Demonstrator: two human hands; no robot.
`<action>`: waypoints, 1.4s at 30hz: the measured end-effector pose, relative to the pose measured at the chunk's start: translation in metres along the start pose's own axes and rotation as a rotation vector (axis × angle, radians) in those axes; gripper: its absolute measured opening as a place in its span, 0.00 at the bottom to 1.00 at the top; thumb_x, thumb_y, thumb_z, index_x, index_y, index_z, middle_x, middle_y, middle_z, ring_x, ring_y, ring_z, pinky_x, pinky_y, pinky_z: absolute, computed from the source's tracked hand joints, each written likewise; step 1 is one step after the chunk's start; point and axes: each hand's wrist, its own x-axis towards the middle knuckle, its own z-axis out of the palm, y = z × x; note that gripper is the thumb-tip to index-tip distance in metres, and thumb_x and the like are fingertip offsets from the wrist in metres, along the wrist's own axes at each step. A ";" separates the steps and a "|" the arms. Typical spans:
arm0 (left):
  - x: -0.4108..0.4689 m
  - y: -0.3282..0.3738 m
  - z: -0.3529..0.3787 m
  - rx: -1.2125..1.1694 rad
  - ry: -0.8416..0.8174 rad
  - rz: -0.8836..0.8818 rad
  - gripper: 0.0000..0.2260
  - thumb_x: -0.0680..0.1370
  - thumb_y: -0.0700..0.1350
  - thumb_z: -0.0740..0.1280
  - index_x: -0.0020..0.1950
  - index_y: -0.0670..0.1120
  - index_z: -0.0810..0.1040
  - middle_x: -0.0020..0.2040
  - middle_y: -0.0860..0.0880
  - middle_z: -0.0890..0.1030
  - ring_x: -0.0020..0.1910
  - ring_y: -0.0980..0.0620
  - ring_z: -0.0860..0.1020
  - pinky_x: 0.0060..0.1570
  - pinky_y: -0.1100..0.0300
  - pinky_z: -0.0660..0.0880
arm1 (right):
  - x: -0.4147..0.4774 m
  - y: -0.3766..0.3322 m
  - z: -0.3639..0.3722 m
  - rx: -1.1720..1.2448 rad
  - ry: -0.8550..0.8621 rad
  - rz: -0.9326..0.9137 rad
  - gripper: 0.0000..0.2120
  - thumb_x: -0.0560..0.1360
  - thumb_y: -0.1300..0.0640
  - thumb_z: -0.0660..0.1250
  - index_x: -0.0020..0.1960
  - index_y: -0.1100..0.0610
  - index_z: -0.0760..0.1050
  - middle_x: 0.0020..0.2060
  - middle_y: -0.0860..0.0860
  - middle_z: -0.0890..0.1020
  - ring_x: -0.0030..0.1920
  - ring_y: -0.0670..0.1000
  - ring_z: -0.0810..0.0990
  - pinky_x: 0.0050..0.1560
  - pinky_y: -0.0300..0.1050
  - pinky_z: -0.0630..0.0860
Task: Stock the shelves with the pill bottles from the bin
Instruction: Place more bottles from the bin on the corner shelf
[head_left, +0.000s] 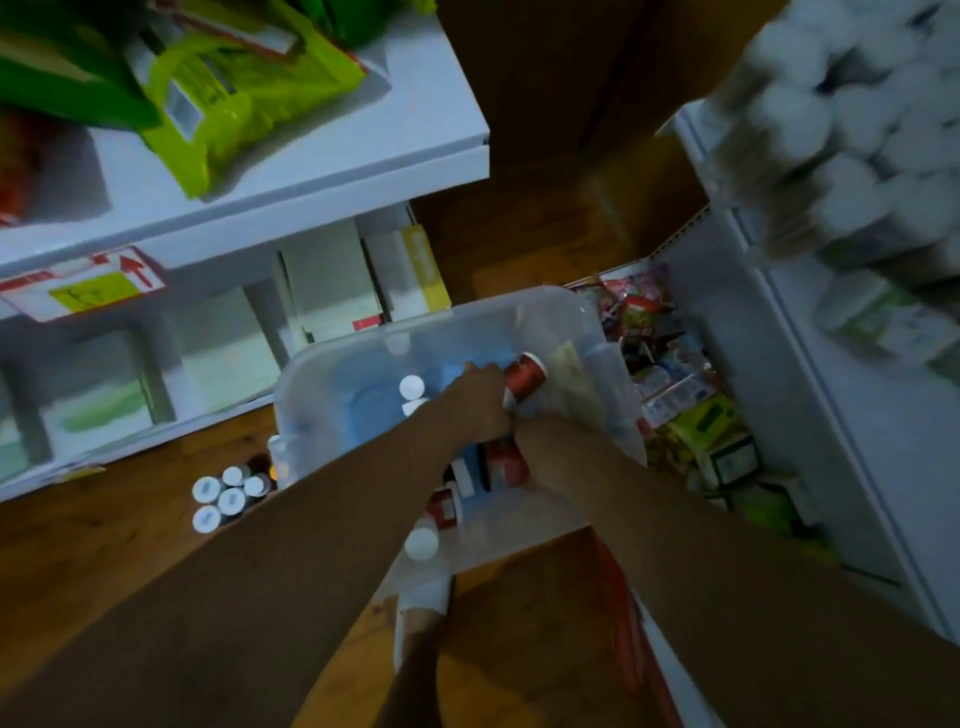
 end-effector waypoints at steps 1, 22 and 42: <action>-0.006 0.002 -0.007 -0.019 -0.011 -0.004 0.26 0.77 0.50 0.74 0.70 0.42 0.70 0.64 0.40 0.73 0.64 0.40 0.74 0.58 0.53 0.72 | -0.004 -0.002 0.000 0.040 0.008 -0.038 0.15 0.80 0.51 0.69 0.65 0.53 0.76 0.54 0.50 0.82 0.49 0.51 0.81 0.51 0.47 0.80; -0.409 0.295 -0.194 -1.005 0.477 0.755 0.24 0.73 0.53 0.79 0.68 0.51 0.81 0.62 0.48 0.85 0.63 0.46 0.83 0.61 0.49 0.79 | -0.542 0.022 -0.160 1.345 1.257 -0.160 0.38 0.61 0.55 0.87 0.66 0.42 0.73 0.59 0.42 0.81 0.56 0.41 0.83 0.54 0.45 0.84; -0.565 0.484 0.007 -0.745 0.259 0.992 0.15 0.81 0.52 0.72 0.67 0.53 0.80 0.61 0.52 0.85 0.61 0.50 0.83 0.60 0.50 0.81 | -0.757 0.125 -0.012 1.499 1.630 -0.161 0.22 0.76 0.54 0.77 0.66 0.40 0.76 0.57 0.40 0.84 0.59 0.41 0.83 0.61 0.52 0.82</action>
